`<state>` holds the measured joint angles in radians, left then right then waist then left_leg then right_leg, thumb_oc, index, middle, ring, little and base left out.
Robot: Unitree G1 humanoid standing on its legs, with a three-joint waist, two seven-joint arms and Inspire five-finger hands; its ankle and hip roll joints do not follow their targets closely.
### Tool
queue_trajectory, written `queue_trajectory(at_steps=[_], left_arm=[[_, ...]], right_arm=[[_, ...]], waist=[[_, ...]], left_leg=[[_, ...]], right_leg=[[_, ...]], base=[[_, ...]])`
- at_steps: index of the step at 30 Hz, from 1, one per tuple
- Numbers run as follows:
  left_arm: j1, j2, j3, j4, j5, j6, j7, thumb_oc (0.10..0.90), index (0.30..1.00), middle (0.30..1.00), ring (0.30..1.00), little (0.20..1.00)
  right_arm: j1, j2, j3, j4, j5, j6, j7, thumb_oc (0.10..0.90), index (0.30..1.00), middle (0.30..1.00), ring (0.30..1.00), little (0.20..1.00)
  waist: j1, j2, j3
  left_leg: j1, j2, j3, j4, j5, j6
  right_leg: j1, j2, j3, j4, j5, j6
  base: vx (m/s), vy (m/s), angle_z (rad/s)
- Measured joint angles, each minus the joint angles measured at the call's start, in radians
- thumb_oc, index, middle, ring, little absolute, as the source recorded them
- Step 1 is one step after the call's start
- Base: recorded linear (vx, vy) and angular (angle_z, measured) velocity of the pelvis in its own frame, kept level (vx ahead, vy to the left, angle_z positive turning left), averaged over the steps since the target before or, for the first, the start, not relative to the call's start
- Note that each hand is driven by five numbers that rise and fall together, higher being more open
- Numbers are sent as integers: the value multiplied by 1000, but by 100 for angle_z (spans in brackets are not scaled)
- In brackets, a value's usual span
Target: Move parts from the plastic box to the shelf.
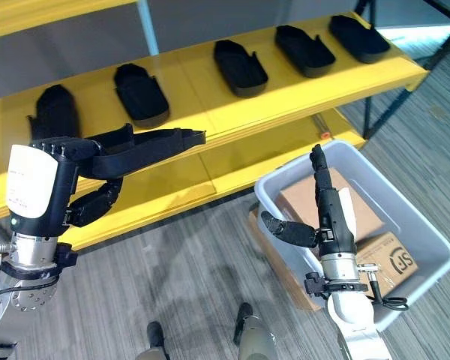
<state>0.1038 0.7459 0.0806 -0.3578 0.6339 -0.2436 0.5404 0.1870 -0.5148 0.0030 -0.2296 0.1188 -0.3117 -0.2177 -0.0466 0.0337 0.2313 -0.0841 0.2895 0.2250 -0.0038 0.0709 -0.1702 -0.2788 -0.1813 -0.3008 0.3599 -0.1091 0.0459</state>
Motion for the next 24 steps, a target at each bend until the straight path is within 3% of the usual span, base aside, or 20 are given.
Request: queue_trajectory(at_steps=[6,9,13,20,24], left_arm=[[-28,16,49,-47,-3,2,25,400,300,300,300,300],[-62,17,43,-64,-2,-5,30,400,300,300,300,300],[-90,17,58,-100,1,-4,57,400,300,300,300,300],[-90,21,115,-86,38,26,124,400,300,300,300,300],[-91,22,121,-29,53,49,150,400,300,300,300,300]], right_arm=[[2,1,-17,-2,-1,-5,1,900,1000,1000,1000,1000],[9,2,-24,-2,-1,6,4,900,1000,1000,1000,1000],[11,4,-30,-3,-1,11,14,900,1000,1000,1000,1000],[37,23,-32,-2,-1,15,37,900,1000,1000,1000,1000],[41,30,-32,-2,-1,23,46,900,1000,1000,1000,1000]], waist=[[16,-8,-4],[-7,-9,-6],[-4,-15,-13],[3,-57,-112],[7,-76,-134]], left_leg=[[3,-17,-24,-1,4,11],[23,-32,-54,-3,9,12],[66,-56,-61,-25,5,19],[84,-93,-67,-35,-5,36],[85,-101,-70,-33,-11,45]], right_leg=[[36,-17,-20,-24,30,10],[95,-27,-48,-58,38,18],[168,-34,-59,-122,57,45],[222,-51,-70,-193,84,75],[236,-58,-73,-202,88,83]], base=[[90,211,15],[83,129,32],[77,125,13],[57,90,8],[18,56,4]])
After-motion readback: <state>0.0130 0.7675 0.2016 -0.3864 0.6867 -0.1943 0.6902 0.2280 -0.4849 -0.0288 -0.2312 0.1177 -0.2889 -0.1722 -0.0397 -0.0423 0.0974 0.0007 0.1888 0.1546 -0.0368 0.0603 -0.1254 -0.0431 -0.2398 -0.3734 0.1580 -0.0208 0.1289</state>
